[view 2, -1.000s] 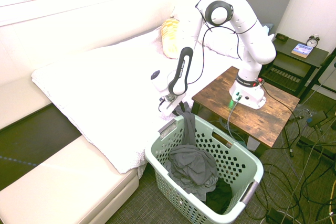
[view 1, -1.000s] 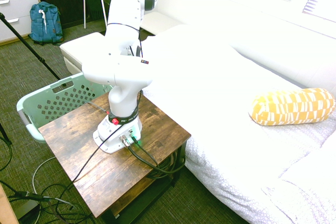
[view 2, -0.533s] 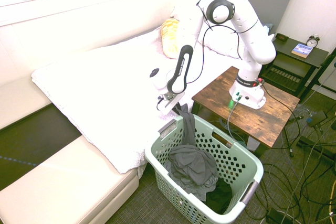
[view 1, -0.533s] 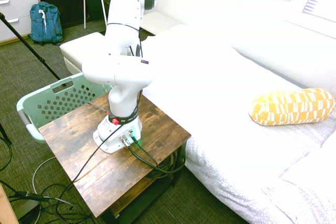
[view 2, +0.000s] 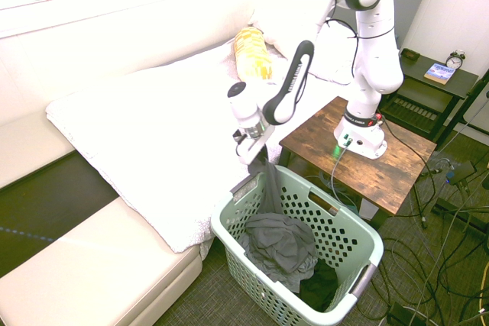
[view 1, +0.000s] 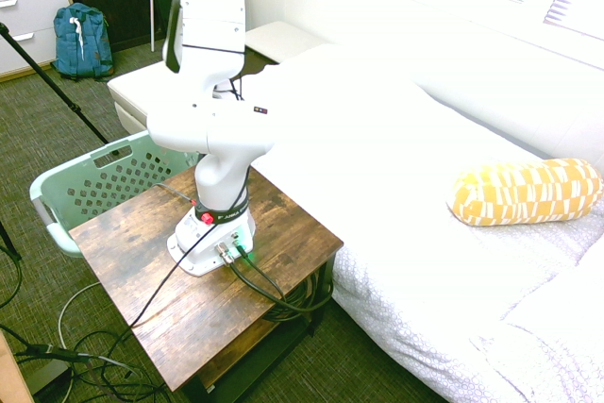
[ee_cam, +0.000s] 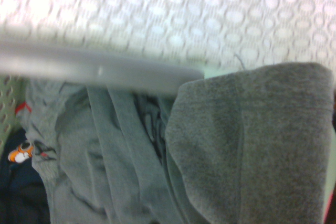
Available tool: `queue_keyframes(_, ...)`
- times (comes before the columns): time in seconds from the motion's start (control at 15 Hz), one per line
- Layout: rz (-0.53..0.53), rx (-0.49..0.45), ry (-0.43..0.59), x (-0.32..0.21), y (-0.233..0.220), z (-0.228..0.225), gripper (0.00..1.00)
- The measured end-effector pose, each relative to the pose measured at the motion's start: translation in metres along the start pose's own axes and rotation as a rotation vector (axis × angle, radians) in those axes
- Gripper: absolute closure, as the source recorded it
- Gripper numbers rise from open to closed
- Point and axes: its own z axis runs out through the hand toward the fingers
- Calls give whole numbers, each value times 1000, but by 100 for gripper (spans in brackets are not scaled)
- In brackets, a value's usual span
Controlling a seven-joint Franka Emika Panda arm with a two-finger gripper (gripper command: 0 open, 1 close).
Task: Put my clothes in the laundry bag
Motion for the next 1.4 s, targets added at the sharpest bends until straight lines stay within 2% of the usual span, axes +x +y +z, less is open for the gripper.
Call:
queue_keyframes(0.2, -104, -34, 59, -70, 48, 28, 100)
queue_keyframes(0.27, -135, -50, 74, -81, 56, 39, 0)
queue_keyframes(0.53, -218, -74, 115, -95, 65, 55, 0)
queue_keyframes(1.0, -230, -51, 114, -74, 52, 43, 0)
queue_keyframes(1.2, -186, 24, 101, -21, 33, -10, 0)
queue_keyframes(1.4, -84, 118, 71, 78, 32, -88, 0)
